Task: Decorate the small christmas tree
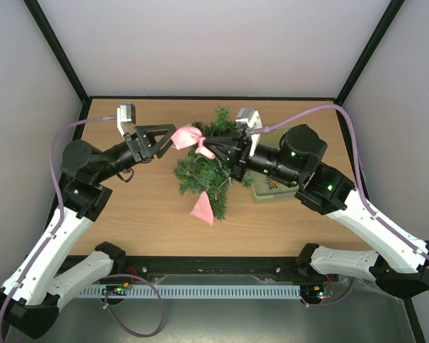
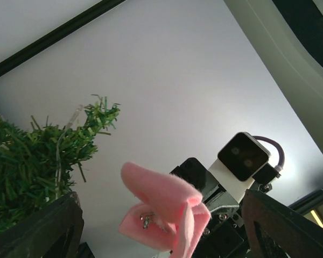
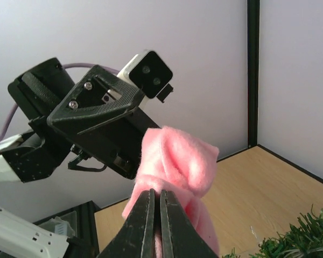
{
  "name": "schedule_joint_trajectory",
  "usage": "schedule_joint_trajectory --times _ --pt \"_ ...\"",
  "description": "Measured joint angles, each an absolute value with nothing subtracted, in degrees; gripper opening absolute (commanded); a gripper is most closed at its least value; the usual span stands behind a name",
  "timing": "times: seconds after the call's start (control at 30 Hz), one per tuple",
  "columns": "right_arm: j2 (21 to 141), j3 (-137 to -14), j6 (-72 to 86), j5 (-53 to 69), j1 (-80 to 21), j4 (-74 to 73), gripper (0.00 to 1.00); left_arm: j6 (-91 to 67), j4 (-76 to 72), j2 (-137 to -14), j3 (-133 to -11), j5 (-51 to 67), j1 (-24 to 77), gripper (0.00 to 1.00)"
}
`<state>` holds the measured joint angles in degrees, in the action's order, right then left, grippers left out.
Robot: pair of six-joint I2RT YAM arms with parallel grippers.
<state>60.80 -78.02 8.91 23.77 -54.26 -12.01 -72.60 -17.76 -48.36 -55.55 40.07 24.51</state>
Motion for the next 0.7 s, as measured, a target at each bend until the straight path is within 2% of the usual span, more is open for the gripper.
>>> schedule_joint_trajectory --times 0.1,0.33,0.37,0.47,0.53,0.63,0.7 --pt "60.8 -76.88 8.16 24.29 -54.26 -11.66 0.02 -72.53 -16.97 -48.73 -55.55 40.07 24.75 0.78" --pt "60.86 -74.78 7.03 26.33 -54.87 -10.76 0.02 -71.61 -14.61 -49.08 -55.55 40.12 25.23 0.62" --pt "60.86 -74.65 6.74 26.59 -55.18 -10.68 0.02 -71.37 -14.33 -49.23 -55.55 40.14 25.32 0.58" --pt "60.86 -74.32 6.13 27.11 -56.05 -9.98 0.02 -71.05 -13.32 -49.8 -55.55 40.27 25.52 0.34" --pt "60.95 -74.28 5.72 27.27 -56.45 -9.93 0.05 -70.72 -12.73 -49.98 -55.55 40.36 25.71 0.21" --pt "60.95 -73.6 5.3 27.4 -56.66 -9.74 0.12 -70.11 -12.49 -49.98 -55.53 40.69 25.76 0.1" --pt "60.75 -72.49 5.41 27.42 -56.71 -9.76 0.23 -69.38 -13.23 -49.95 -55.4 41.43 25.76 0.04"
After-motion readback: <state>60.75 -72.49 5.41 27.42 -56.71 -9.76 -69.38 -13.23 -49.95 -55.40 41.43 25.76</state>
